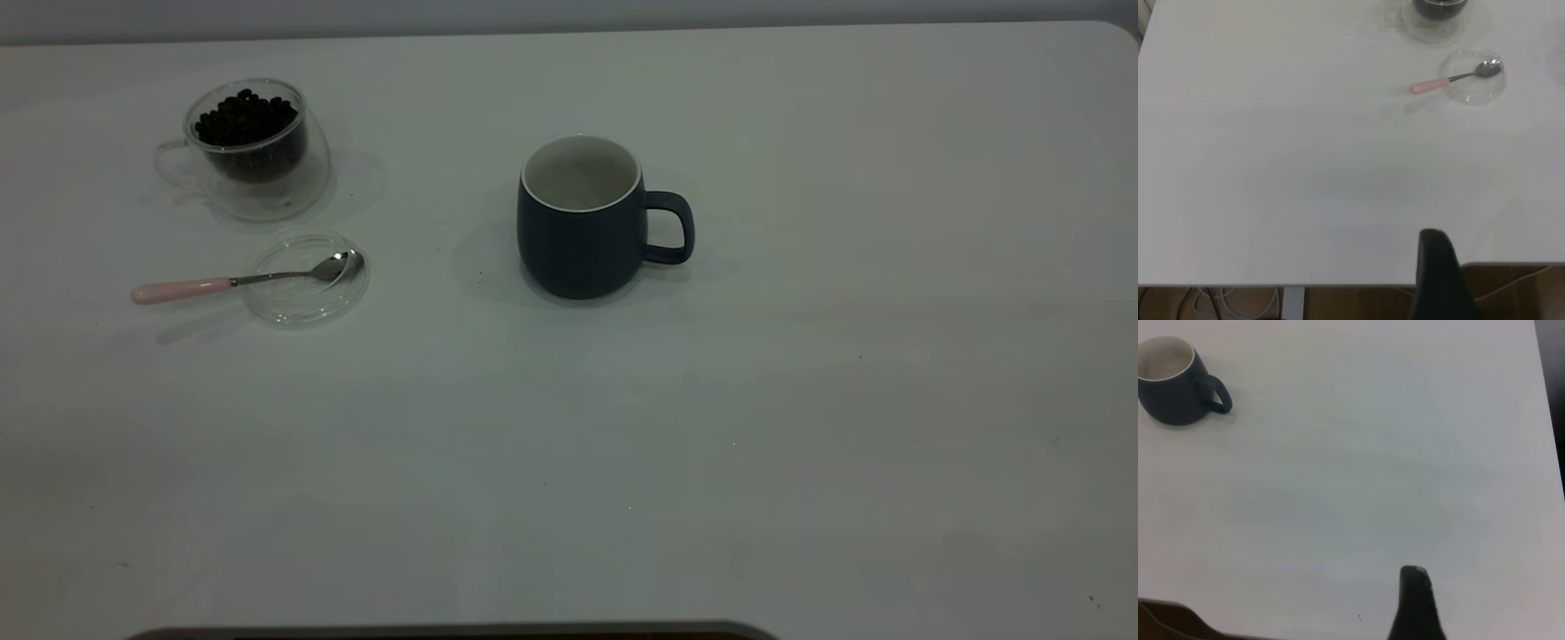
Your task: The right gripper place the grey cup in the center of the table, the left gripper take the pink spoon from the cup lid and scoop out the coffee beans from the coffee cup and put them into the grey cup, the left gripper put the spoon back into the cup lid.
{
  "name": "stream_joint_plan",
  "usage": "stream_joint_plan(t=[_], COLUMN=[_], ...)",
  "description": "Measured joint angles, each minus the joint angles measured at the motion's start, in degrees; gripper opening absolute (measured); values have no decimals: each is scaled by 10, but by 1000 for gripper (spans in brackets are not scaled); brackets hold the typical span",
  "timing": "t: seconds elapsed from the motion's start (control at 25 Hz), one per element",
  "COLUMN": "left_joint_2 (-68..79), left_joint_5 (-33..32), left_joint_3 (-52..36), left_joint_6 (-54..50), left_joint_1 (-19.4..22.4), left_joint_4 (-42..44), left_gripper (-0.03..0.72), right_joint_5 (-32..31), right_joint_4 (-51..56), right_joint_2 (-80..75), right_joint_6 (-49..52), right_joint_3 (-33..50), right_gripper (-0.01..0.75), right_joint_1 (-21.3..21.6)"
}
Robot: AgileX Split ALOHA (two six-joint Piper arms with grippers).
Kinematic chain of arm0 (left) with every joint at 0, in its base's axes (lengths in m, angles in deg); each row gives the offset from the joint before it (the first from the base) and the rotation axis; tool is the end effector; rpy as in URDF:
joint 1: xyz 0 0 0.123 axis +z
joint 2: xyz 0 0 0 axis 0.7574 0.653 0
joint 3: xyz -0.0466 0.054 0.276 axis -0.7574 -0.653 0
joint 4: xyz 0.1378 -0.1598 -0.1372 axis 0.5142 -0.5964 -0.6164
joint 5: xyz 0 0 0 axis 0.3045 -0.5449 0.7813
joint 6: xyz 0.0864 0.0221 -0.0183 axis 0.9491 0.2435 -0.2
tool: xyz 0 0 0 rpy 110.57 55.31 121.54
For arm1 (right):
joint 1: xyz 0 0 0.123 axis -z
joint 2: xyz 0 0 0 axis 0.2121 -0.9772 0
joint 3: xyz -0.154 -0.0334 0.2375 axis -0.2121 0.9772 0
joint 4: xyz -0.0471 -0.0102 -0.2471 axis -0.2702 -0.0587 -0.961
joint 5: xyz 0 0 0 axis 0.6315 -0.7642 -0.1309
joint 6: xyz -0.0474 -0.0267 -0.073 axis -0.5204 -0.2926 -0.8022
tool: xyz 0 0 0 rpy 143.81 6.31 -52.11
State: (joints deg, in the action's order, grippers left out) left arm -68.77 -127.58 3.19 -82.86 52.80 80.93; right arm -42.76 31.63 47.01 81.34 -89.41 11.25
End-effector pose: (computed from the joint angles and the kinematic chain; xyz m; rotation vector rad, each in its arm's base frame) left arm -0.0095 -0.0033 0.2670 -0.0078 2.1194 0.0280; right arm -0.0008 0.0048 0.2644 -0.1465 2.1603 0.0159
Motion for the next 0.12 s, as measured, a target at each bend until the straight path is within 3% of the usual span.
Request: stream_joint_plan(t=[0.12], left_joint_2=[0], left_joint_5=[0], left_joint_3=[0], left_joint_6=[0], left_joint_1=[0], left_joint_4=[0], left_gripper=[513], right_joint_5=[0], right_joint_4=[0], right_joint_2=[0], right_joint_6=[0], right_joint_3=[0], right_gripper=[588], right_joint_1=[0])
